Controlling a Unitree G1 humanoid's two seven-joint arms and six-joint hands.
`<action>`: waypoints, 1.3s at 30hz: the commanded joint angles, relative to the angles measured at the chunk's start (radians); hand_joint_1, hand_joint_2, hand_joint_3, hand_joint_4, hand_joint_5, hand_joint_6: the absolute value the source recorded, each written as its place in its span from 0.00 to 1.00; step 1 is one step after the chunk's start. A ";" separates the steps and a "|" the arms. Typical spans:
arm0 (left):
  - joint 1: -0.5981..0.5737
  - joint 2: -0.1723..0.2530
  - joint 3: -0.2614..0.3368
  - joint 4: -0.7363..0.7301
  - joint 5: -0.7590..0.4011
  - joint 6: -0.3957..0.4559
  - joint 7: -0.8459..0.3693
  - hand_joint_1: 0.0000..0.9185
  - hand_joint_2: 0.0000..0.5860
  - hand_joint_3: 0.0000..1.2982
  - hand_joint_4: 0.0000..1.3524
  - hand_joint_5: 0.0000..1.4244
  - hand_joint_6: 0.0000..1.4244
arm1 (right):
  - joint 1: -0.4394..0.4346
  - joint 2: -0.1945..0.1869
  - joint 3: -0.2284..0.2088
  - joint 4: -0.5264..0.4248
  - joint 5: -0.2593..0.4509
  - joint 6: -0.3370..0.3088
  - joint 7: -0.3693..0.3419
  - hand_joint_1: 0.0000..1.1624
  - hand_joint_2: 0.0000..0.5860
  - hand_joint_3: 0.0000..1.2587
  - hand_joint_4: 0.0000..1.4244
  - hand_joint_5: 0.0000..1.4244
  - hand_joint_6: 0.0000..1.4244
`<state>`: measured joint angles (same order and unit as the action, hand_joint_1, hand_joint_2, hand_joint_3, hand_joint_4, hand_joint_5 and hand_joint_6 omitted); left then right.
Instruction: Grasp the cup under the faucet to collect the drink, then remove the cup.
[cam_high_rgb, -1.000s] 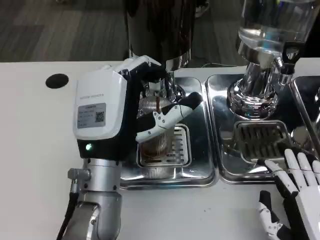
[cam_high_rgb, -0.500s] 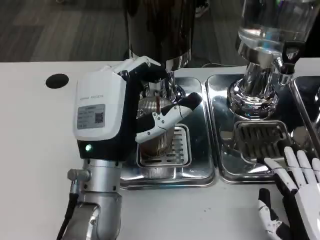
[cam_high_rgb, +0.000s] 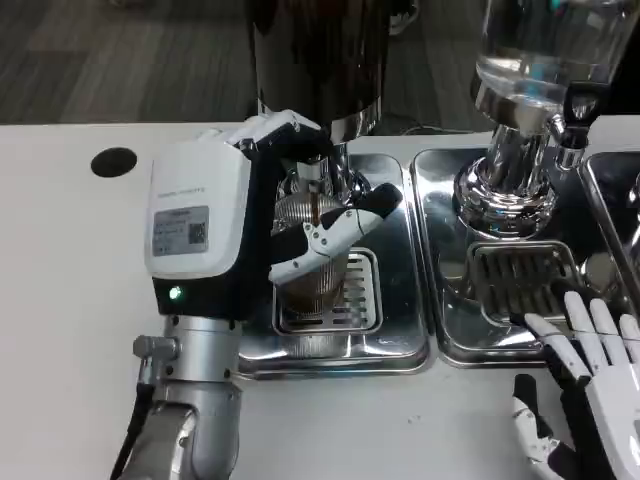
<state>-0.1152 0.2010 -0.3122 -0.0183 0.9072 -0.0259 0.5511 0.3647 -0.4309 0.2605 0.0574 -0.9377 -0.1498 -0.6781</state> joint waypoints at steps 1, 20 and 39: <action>0.023 0.017 0.015 0.011 -0.003 0.020 -0.026 0.00 0.16 0.51 0.45 0.50 0.41 | -0.010 0.005 0.005 0.006 0.000 0.004 0.008 0.21 0.93 0.18 0.00 0.00 0.00; 0.035 0.028 0.055 -0.068 0.016 0.028 -0.034 0.00 0.14 0.38 0.30 0.36 0.33 | -0.014 0.026 0.022 0.009 -0.001 0.011 0.009 0.21 0.93 0.18 0.00 0.00 0.00; 0.152 0.053 0.146 -0.199 -0.019 0.009 -0.036 0.00 0.09 0.14 0.05 0.18 0.17 | 0.020 0.005 -0.001 -0.017 0.019 -0.001 0.001 0.26 0.85 0.17 0.00 0.00 0.00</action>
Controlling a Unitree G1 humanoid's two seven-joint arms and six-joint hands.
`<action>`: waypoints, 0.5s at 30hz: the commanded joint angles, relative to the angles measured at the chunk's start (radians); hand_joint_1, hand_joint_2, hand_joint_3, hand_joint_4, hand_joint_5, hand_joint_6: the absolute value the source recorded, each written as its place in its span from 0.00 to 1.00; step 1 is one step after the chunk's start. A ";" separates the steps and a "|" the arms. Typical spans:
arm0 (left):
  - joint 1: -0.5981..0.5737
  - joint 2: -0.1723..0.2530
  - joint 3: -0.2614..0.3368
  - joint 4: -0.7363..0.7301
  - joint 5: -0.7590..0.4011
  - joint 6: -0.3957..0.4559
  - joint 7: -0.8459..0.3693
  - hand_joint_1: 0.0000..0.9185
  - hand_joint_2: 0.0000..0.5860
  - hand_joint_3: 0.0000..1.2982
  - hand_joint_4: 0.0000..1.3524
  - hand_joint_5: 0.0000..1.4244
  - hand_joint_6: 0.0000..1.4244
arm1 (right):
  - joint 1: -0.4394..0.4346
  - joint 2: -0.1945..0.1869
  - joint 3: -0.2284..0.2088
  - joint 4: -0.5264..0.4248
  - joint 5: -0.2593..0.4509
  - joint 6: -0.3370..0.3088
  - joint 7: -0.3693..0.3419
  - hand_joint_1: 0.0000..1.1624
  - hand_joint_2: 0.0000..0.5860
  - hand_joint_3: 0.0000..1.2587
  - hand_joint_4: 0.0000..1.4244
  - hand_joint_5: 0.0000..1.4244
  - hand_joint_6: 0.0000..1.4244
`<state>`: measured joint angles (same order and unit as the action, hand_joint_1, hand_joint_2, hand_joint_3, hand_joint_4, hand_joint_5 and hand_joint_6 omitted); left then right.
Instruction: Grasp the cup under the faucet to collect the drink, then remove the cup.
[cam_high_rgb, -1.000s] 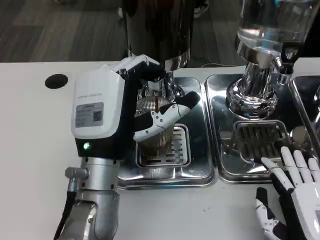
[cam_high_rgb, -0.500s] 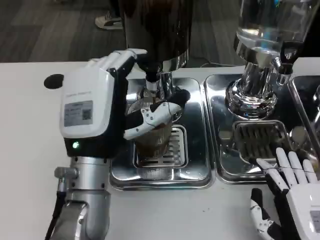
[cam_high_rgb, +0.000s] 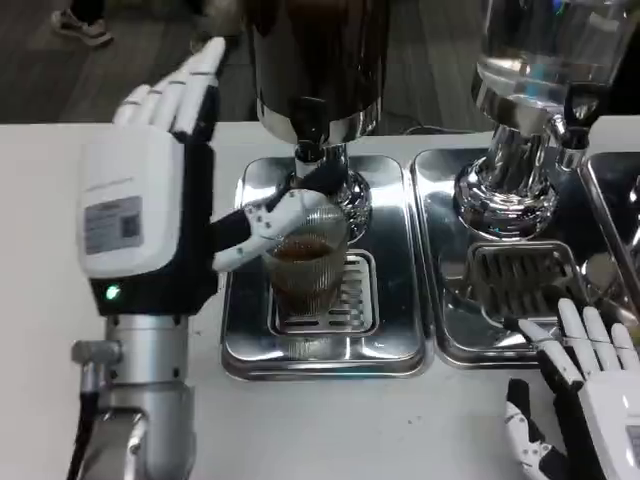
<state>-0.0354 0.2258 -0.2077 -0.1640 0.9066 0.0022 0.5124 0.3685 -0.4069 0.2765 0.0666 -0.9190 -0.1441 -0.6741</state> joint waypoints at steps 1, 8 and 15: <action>0.093 0.034 0.054 -0.062 -0.022 -0.026 0.005 0.00 0.09 0.14 0.04 0.18 0.16 | 0.019 -0.021 -0.019 -0.030 0.001 -0.008 -0.002 0.26 0.83 0.17 0.00 0.00 0.00; 0.290 0.074 0.128 -0.070 -0.084 -0.071 -0.013 0.00 0.06 0.08 0.00 0.11 0.10 | 0.038 -0.033 -0.037 -0.135 0.001 0.010 0.074 0.27 0.71 0.14 0.00 0.00 0.04; 0.393 0.108 0.112 -0.011 -0.057 -0.059 -0.042 0.00 0.06 0.00 0.00 0.02 0.01 | 0.014 -0.022 -0.039 -0.204 0.008 0.028 0.189 0.25 0.66 0.11 0.00 0.00 0.05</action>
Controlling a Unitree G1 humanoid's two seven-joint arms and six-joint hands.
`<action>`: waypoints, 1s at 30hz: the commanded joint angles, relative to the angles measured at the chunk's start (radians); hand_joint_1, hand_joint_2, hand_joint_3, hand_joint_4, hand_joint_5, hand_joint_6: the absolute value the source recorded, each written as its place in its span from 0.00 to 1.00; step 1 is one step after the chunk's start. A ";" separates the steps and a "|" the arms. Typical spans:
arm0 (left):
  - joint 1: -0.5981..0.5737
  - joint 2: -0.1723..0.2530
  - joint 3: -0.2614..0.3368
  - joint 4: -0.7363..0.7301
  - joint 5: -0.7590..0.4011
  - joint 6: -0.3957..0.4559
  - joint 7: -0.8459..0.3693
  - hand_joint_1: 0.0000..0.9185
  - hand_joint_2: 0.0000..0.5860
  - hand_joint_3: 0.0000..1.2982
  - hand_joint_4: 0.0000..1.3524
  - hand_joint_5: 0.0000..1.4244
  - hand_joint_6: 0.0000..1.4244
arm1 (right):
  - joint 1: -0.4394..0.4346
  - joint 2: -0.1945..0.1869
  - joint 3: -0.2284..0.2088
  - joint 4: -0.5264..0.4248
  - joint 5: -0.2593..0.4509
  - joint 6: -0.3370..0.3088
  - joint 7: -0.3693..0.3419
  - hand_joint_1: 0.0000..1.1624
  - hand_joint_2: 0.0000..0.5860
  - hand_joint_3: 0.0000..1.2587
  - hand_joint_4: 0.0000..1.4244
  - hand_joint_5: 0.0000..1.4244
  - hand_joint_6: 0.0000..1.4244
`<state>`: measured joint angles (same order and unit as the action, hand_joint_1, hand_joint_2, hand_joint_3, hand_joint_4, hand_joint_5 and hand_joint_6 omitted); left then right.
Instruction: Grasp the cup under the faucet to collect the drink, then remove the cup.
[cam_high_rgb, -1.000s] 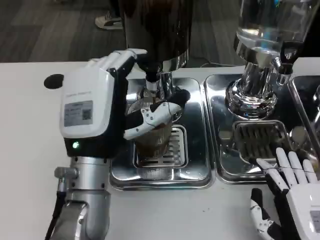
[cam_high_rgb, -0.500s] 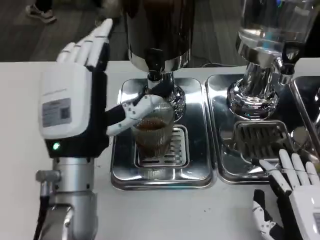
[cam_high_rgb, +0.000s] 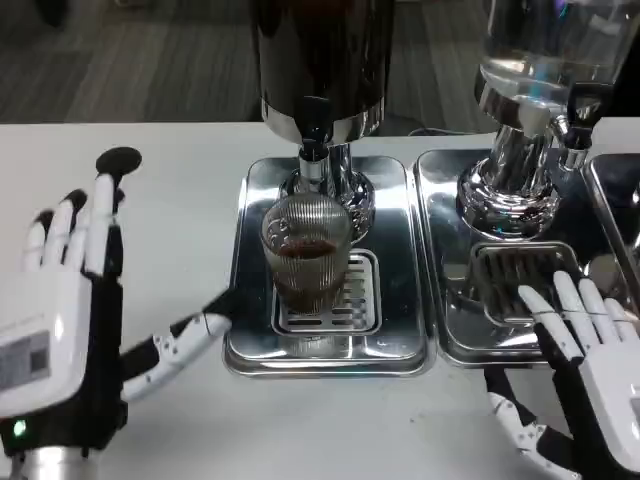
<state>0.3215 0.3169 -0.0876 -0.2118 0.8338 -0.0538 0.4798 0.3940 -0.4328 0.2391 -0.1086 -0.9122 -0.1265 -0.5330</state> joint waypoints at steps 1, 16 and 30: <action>0.044 0.018 -0.012 0.050 0.020 -0.004 -0.003 0.00 0.06 0.00 0.00 0.02 0.00 | -0.014 0.006 0.000 -0.032 -0.002 0.010 0.055 0.25 0.65 0.10 0.00 0.00 0.05; 0.057 0.022 -0.054 0.191 -0.001 -0.025 0.055 0.00 0.06 0.00 0.00 0.00 0.00 | -0.276 0.157 0.019 -0.078 0.288 0.128 0.544 0.46 0.41 0.00 0.00 0.00 0.02; 0.107 0.038 -0.001 0.173 -0.037 -0.039 0.054 0.00 0.08 0.00 0.00 0.00 0.00 | -0.577 0.273 0.032 0.177 0.457 0.182 0.645 0.49 0.36 0.00 0.00 0.00 0.03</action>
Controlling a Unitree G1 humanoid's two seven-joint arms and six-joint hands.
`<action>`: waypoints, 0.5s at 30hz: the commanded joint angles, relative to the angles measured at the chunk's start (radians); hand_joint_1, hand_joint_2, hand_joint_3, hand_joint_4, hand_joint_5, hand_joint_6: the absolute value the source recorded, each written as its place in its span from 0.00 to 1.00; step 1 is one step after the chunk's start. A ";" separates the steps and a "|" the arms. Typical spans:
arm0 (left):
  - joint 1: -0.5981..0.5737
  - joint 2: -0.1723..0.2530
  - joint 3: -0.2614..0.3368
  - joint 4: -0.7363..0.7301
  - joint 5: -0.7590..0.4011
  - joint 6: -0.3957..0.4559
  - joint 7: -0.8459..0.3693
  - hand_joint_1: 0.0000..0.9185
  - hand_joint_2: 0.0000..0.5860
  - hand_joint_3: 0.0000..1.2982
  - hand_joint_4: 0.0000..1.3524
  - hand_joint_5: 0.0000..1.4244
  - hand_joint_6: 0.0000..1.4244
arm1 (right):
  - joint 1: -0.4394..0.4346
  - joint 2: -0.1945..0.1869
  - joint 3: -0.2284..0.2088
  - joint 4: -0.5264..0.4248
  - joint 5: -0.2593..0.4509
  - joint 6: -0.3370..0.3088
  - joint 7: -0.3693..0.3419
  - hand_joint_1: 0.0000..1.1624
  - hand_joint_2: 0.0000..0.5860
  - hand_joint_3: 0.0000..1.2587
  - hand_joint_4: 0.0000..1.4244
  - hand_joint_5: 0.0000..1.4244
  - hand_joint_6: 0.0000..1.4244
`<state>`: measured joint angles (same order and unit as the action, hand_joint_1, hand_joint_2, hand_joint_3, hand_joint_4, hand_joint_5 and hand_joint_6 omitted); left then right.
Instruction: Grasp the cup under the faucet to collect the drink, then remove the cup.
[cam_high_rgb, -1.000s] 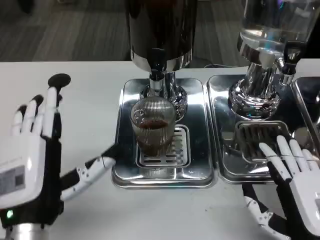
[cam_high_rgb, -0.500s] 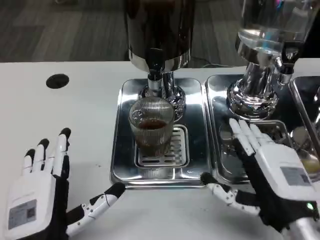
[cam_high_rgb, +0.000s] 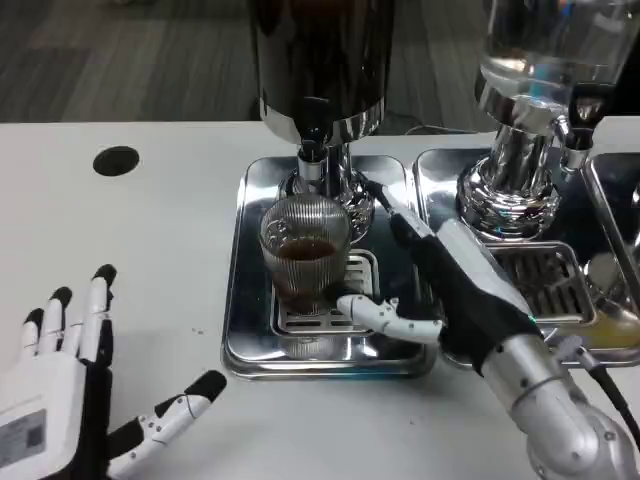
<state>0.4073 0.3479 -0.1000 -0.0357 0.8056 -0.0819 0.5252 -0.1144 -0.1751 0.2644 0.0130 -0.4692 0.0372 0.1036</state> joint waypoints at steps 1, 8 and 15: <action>0.025 0.008 0.014 -0.005 -0.011 -0.011 0.010 0.00 0.09 0.00 0.00 0.00 0.00 | -0.078 0.017 0.007 0.064 0.014 0.019 0.008 0.49 0.36 0.00 0.00 0.00 0.03; 0.050 0.009 0.036 -0.007 -0.027 -0.022 0.014 0.00 0.09 0.00 0.00 0.00 0.00 | -0.138 0.029 0.019 0.151 0.024 0.012 0.000 0.49 0.35 0.00 0.00 0.00 0.03; 0.059 0.003 0.052 0.001 -0.033 -0.033 0.013 0.00 0.09 0.00 0.00 0.00 0.00 | -0.191 0.048 0.037 0.205 0.026 0.011 -0.001 0.51 0.33 0.00 0.00 0.00 0.03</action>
<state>0.4599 0.3483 -0.0574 -0.0373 0.7863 -0.1027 0.5265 -0.2690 -0.1403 0.2932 0.1985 -0.4477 0.0470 0.1046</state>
